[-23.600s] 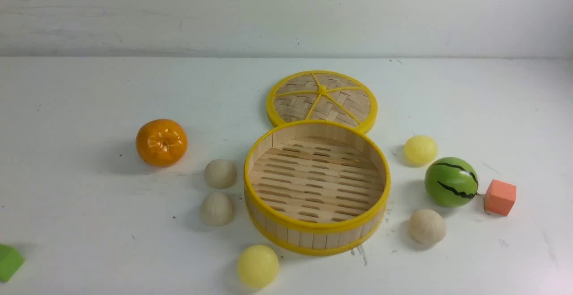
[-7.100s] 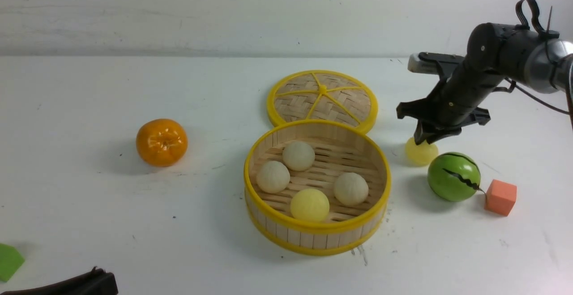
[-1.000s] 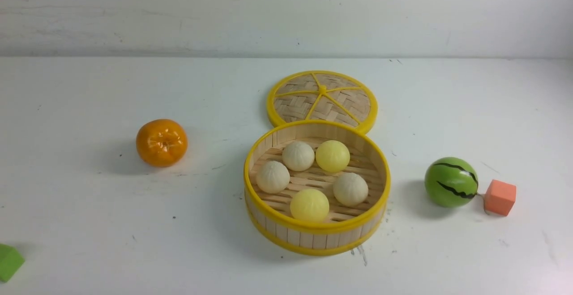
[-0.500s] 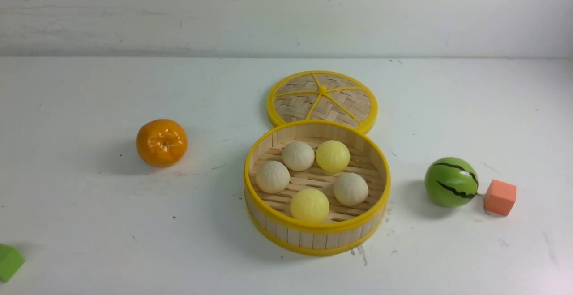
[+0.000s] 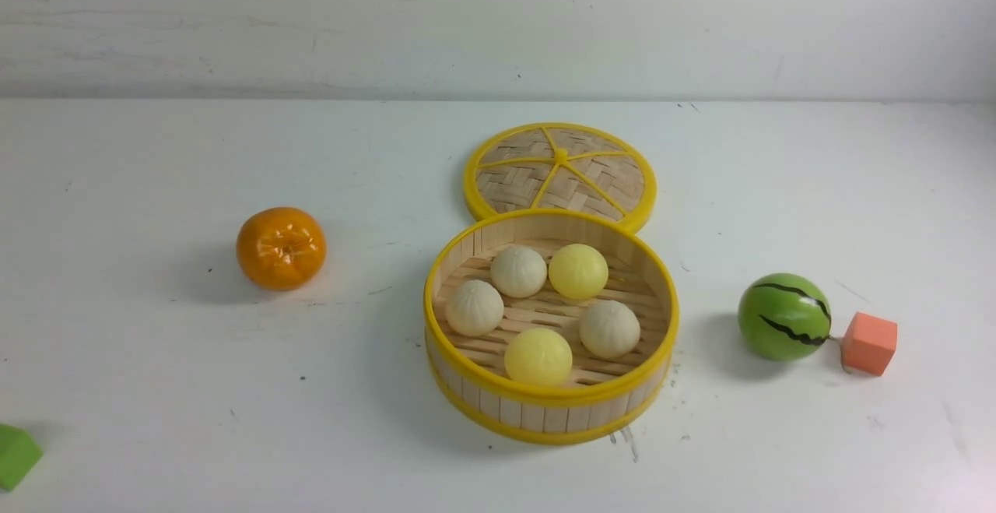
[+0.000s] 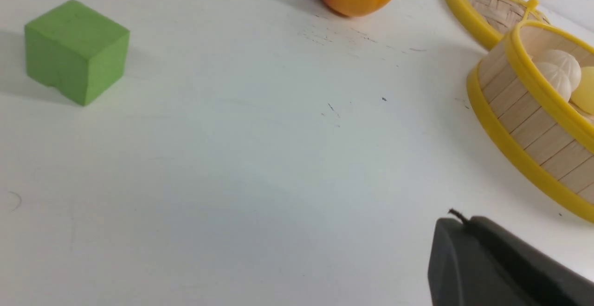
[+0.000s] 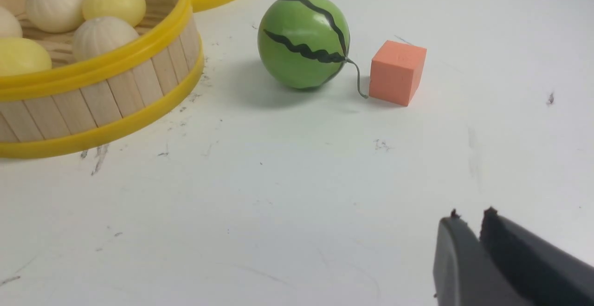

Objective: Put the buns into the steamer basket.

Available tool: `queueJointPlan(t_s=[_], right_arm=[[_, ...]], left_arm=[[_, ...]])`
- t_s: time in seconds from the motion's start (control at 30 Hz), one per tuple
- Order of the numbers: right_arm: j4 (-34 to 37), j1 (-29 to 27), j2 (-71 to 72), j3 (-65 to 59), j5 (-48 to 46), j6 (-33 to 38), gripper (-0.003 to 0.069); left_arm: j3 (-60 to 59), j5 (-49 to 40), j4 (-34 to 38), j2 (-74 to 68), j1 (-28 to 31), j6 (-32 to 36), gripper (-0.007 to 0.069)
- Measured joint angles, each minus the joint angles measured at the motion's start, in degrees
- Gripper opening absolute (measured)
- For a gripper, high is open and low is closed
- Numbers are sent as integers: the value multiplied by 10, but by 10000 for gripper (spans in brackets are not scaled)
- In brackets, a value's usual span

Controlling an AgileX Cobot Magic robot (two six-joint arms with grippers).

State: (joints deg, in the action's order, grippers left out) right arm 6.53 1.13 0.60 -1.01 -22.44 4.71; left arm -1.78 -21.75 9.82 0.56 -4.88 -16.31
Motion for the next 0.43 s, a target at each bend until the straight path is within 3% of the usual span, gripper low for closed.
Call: queueJointPlan(t_s=[0.43], right_arm=[[0, 0, 0, 0, 0, 0, 99]], left_arm=[[0, 0, 0, 0, 0, 0, 3]])
